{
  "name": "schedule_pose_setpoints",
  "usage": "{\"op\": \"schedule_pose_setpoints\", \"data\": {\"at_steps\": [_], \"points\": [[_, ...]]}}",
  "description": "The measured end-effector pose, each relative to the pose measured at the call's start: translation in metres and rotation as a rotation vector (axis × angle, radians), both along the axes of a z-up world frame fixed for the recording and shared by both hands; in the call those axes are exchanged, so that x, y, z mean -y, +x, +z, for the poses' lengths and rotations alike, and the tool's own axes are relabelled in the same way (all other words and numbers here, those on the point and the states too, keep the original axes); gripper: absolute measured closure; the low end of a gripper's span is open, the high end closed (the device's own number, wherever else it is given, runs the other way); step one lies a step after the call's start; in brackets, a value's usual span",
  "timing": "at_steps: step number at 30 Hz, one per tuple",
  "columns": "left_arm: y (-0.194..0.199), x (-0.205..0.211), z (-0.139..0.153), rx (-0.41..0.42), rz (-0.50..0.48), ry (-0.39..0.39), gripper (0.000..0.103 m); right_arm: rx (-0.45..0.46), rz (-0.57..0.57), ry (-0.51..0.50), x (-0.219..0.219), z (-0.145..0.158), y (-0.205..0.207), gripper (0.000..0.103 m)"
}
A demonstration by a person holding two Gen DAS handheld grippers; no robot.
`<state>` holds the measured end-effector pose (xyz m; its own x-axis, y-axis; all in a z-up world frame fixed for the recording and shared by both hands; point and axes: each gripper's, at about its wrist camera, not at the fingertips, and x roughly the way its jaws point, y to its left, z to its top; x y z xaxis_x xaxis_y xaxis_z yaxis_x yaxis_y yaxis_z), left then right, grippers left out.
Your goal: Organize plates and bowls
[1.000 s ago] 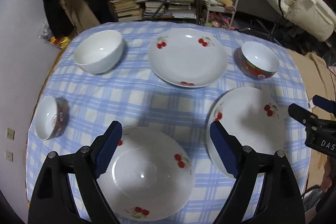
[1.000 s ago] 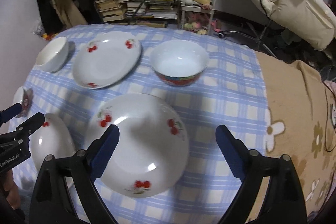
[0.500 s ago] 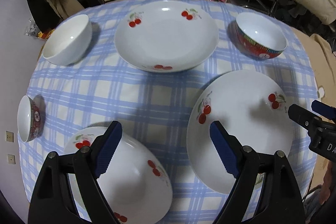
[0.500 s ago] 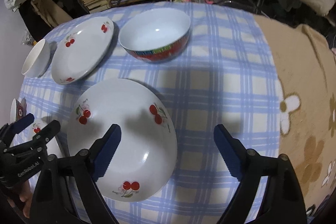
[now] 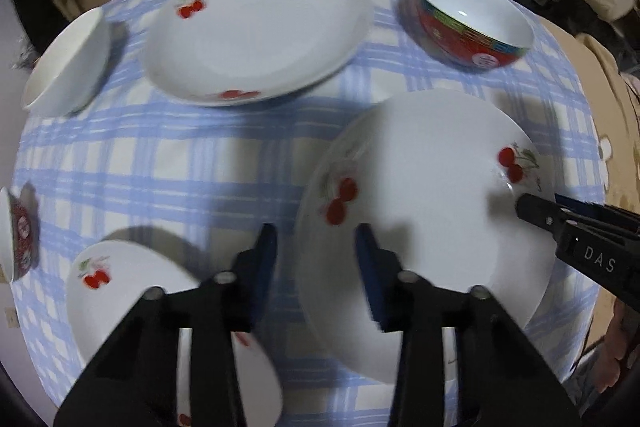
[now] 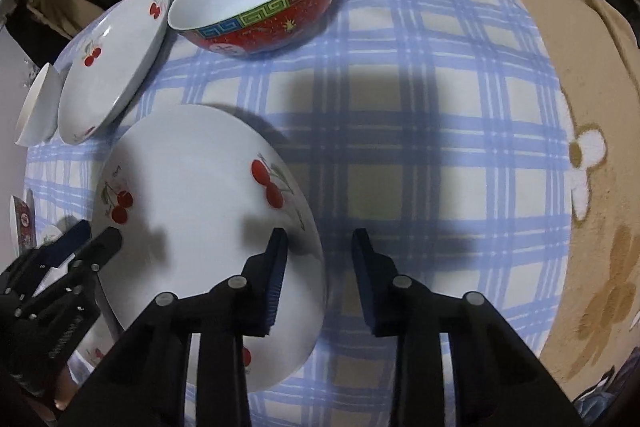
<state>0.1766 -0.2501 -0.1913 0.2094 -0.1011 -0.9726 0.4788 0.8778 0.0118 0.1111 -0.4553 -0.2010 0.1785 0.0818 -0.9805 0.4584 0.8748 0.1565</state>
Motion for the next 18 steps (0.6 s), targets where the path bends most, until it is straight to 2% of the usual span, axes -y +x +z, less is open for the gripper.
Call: {"op": "schedule_pose_setpoints", "data": {"at_steps": [1, 3, 5, 8, 13, 18], "points": [[0.0, 0.003, -0.002, 0.002, -0.009, 0.012, 0.074, 0.004, -0.009, 0.014, 0.001, -0.001, 0.0, 0.069], [0.002, 0.006, -0.004, 0.015, -0.005, 0.037, 0.079, 0.014, -0.016, 0.055, 0.002, -0.001, 0.0, 0.081], [0.004, 0.005, -0.005, 0.01, 0.01, 0.037, 0.084, 0.013, -0.047, 0.083, 0.003, -0.004, 0.002, 0.082], [0.007, 0.001, -0.003, -0.009, 0.008, 0.008, 0.087, 0.006, -0.106, 0.119, 0.009, -0.004, 0.001, 0.082], [0.01, -0.004, -0.001, -0.023, 0.009, -0.019, 0.088, -0.003, -0.063, 0.058, -0.003, -0.002, 0.004, 0.081], [0.004, -0.007, 0.004, -0.025, 0.03, -0.003, 0.088, -0.005, -0.062, 0.062, -0.005, 0.0, 0.004, 0.081]]}}
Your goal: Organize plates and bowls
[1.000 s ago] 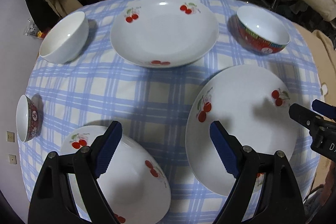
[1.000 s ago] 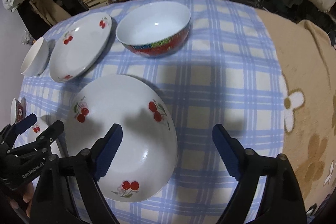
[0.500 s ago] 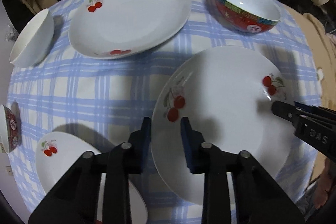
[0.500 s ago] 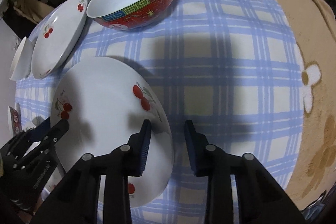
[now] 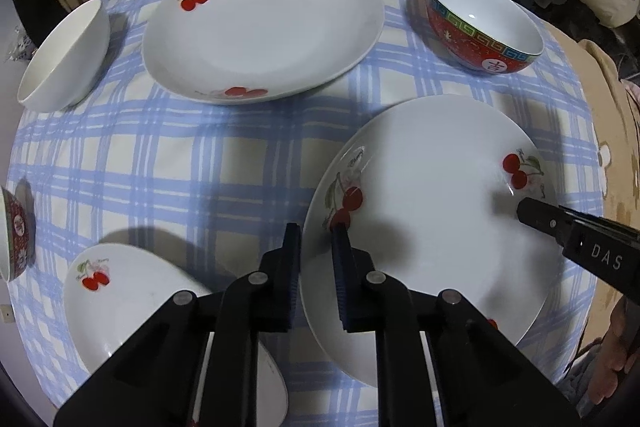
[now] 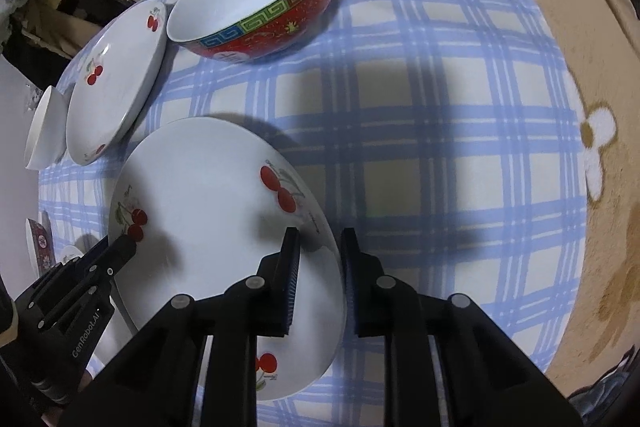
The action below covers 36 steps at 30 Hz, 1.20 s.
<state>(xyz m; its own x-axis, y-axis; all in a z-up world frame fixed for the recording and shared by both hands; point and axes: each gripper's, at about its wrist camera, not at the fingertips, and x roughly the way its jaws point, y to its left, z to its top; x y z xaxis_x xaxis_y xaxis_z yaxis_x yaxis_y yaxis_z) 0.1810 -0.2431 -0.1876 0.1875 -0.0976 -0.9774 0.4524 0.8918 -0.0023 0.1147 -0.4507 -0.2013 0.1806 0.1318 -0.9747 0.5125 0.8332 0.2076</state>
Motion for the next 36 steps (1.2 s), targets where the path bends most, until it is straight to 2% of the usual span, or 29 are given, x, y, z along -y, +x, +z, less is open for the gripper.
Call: {"op": "schedule_pose_setpoints", "data": {"at_steps": [6, 8, 13, 23, 31, 36], "points": [[-0.008, -0.004, 0.009, 0.007, -0.015, -0.008, 0.088, 0.006, 0.063, -0.082, -0.012, 0.014, 0.003, 0.081], [-0.009, -0.005, 0.014, 0.01, -0.019, -0.024, 0.088, 0.032, 0.078, -0.098, -0.013, 0.024, 0.002, 0.081], [-0.007, -0.011, 0.024, -0.014, -0.006, -0.072, 0.088, 0.101, 0.052, -0.023, -0.001, 0.038, -0.007, 0.084], [-0.005, -0.024, 0.055, 0.036, 0.002, -0.089, 0.088, 0.2, 0.017, 0.059, -0.01, 0.048, -0.01, 0.086], [-0.007, -0.06, 0.075, 0.061, 0.038, -0.099, 0.088, 0.245, 0.088, 0.102, -0.035, 0.061, -0.007, 0.086], [-0.009, -0.084, 0.083, 0.093, 0.068, -0.078, 0.088, 0.25, 0.156, 0.082, -0.063, 0.066, -0.001, 0.086]]}}
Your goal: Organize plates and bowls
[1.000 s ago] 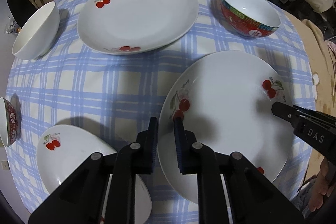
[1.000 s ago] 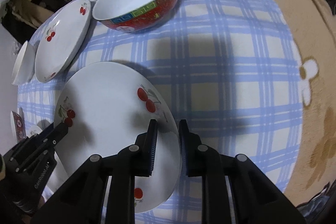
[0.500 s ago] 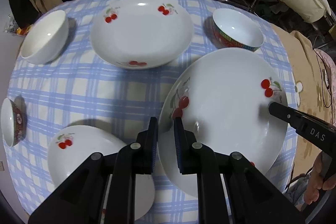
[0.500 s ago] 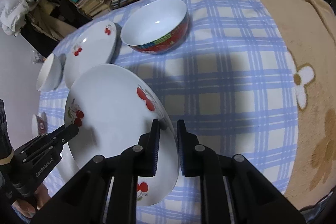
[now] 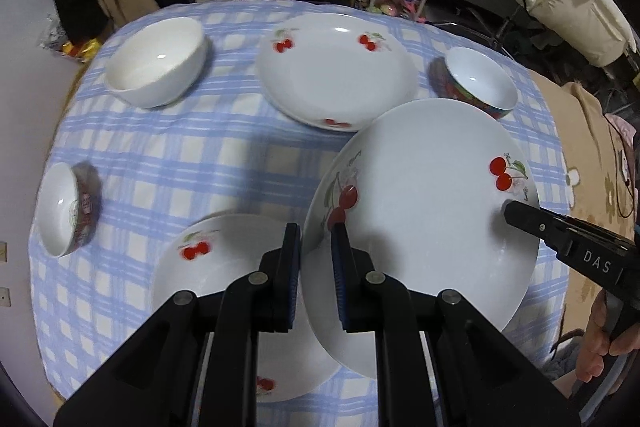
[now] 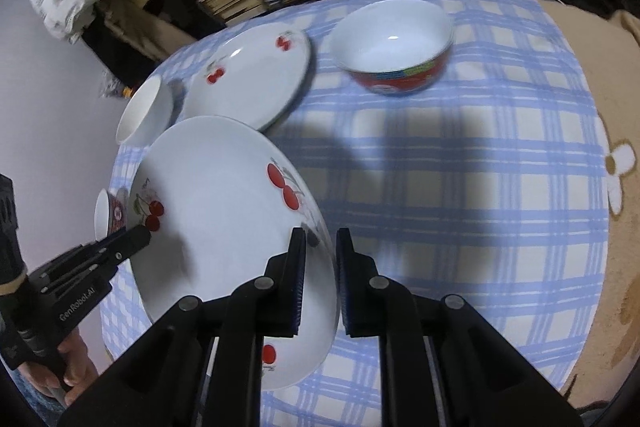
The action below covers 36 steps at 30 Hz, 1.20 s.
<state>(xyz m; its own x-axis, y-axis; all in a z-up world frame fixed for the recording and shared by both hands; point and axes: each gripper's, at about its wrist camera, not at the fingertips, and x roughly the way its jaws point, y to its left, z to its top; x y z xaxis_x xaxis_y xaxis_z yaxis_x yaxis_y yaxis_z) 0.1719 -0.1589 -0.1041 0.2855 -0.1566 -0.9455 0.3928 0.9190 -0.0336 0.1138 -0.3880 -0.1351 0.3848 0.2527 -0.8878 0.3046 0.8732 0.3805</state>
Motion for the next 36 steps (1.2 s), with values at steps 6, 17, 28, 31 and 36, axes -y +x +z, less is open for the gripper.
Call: {"op": "schedule_pose_setpoints", "data": {"at_steps": [6, 17, 28, 31, 36], "points": [[-0.001, -0.039, 0.011, 0.023, 0.054, 0.002, 0.088, 0.076, 0.031, 0.055, -0.027, 0.009, -0.003, 0.086], [-0.013, -0.089, 0.011, 0.022, 0.119, -0.021, 0.088, 0.129, 0.089, -0.025, -0.076, 0.02, -0.004, 0.086], [-0.022, -0.133, -0.002, 0.026, 0.174, -0.004, 0.088, 0.146, 0.179, -0.108, -0.126, 0.014, 0.006, 0.086], [-0.022, -0.138, -0.009, 0.023, 0.19, 0.006, 0.088, 0.143, 0.196, -0.119, -0.131, 0.012, 0.01, 0.086], [-0.021, -0.144, -0.022, -0.015, 0.209, -0.012, 0.088, 0.109, 0.21, -0.111, -0.131, -0.001, 0.019, 0.086]]}}
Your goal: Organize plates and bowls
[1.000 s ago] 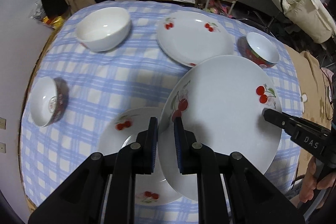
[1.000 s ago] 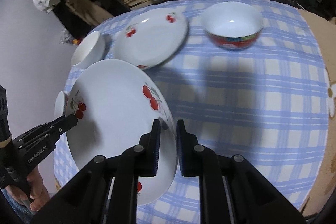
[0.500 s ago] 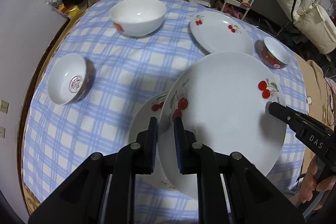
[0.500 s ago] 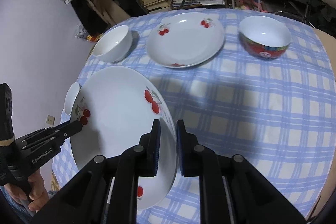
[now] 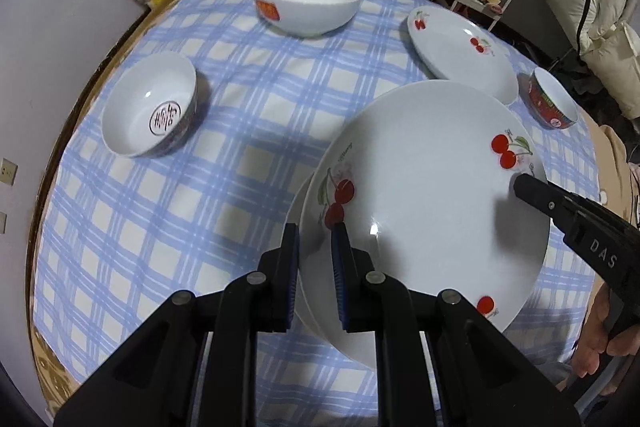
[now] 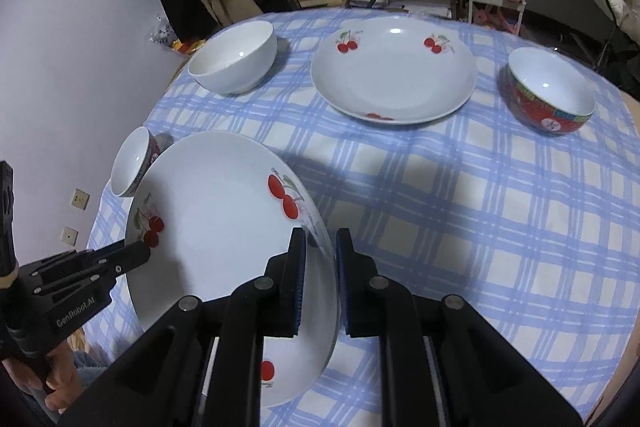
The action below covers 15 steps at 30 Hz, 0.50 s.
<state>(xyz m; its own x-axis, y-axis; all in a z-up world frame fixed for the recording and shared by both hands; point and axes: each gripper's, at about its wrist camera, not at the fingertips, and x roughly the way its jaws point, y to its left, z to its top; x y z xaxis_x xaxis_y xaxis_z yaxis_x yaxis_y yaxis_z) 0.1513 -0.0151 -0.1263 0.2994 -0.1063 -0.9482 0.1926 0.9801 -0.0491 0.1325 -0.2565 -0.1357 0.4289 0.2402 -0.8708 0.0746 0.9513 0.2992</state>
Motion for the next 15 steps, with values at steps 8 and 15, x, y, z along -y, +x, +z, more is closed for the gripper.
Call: {"op": "schedule_pose_setpoints", "data": {"at_steps": [8, 15], "points": [[0.002, -0.006, -0.019, -0.049, 0.028, -0.001, 0.088, -0.073, 0.038, -0.022, -0.01, -0.028, 0.003, 0.086], [0.004, -0.008, -0.028, -0.067, 0.049, 0.018, 0.088, -0.065, 0.07, -0.097, -0.024, -0.032, 0.006, 0.085]]}}
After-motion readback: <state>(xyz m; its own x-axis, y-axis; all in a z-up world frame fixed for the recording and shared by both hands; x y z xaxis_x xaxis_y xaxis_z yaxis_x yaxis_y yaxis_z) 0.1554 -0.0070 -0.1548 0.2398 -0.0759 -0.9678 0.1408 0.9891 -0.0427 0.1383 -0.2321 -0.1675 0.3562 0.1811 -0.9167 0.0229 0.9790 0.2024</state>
